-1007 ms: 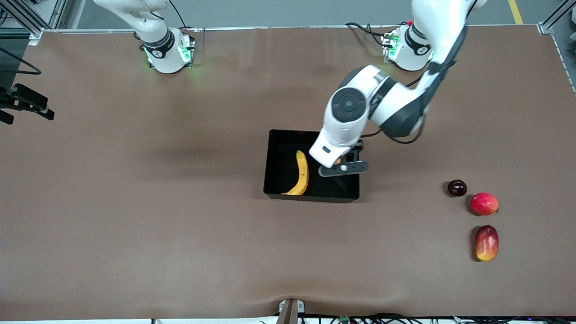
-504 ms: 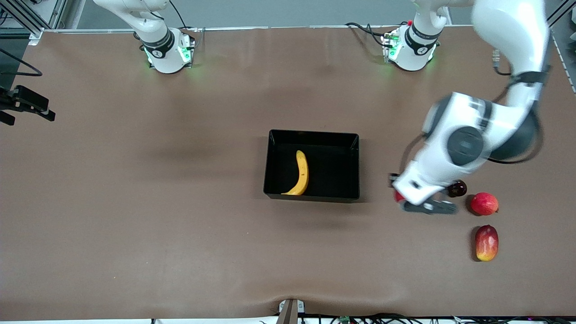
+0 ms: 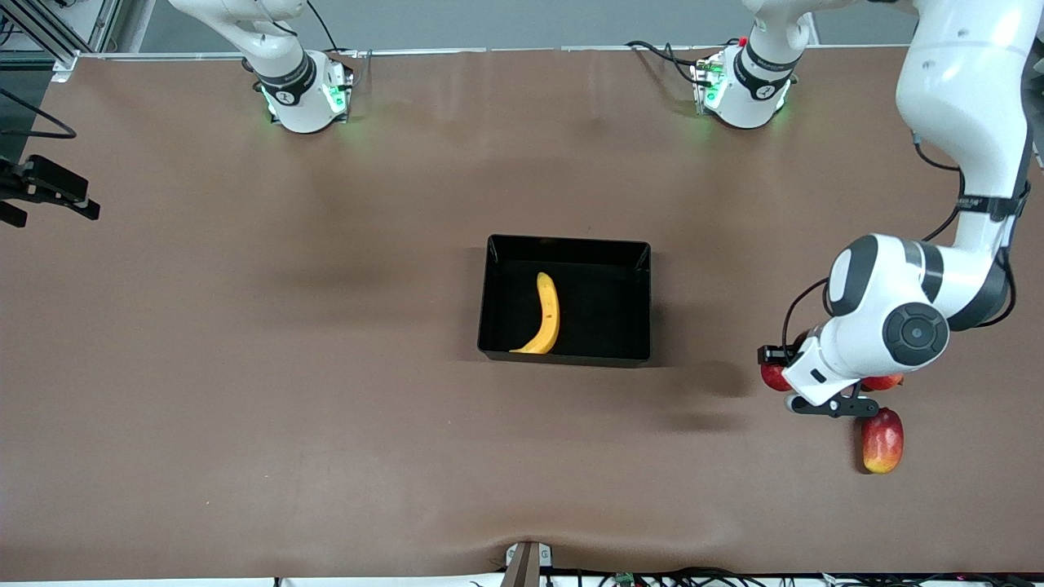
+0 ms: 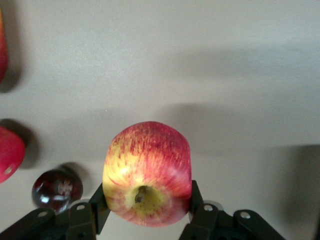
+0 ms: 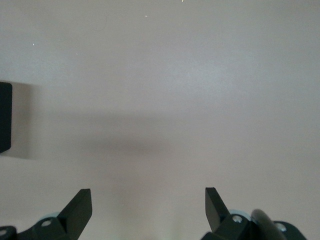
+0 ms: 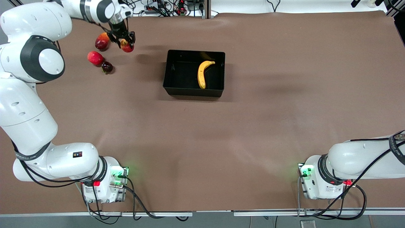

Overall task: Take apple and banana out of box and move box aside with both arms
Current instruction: 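Lift the red apple out of the tray toward the other fruits, then lower the red apple beside the plum and open the left gripper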

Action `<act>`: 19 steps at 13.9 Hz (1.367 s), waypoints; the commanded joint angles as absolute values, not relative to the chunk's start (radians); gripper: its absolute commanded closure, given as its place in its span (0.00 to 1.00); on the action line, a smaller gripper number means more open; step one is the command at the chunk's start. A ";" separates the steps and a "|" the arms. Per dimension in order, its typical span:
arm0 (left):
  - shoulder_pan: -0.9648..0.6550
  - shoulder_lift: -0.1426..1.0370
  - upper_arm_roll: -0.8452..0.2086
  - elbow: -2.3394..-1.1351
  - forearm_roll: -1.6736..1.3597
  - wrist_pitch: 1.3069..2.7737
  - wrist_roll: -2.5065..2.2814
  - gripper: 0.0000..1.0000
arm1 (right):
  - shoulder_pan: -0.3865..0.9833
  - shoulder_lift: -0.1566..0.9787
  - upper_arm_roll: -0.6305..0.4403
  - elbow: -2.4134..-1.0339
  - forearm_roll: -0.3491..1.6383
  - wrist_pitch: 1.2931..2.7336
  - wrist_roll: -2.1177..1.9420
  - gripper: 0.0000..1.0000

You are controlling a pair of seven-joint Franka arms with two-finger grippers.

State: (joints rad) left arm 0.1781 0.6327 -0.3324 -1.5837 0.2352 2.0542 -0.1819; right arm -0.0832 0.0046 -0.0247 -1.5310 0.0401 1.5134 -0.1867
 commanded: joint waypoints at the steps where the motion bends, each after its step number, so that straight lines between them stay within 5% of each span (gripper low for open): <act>1: 0.215 0.672 -0.345 -1.606 0.258 2.121 -0.156 1.00 | -0.081 0.006 -0.021 -1.525 0.057 1.511 -0.184 0.00; 5: 0.207 0.719 -0.345 -1.598 0.258 2.149 -0.158 1.00 | -0.084 0.006 -0.023 -1.525 0.058 1.513 -0.184 0.00; 6: 0.210 0.726 -0.345 -1.594 0.264 2.149 -0.158 0.90 | -0.084 0.006 -0.023 -1.525 0.057 1.513 -0.184 0.00; 7: 0.213 0.726 -0.345 -1.594 0.281 2.149 -0.158 0.59 | -0.089 0.006 -0.023 -1.526 0.057 1.511 -0.184 0.00; 8: 0.215 0.726 -0.345 -1.592 0.291 2.149 -0.156 0.01 | -0.094 0.006 -0.023 -1.526 0.057 1.511 -0.184 0.00; 19: 0.154 0.562 -0.488 -1.514 0.285 1.942 -0.274 0.00 | -0.094 0.006 -0.023 -1.526 0.057 1.511 -0.184 0.00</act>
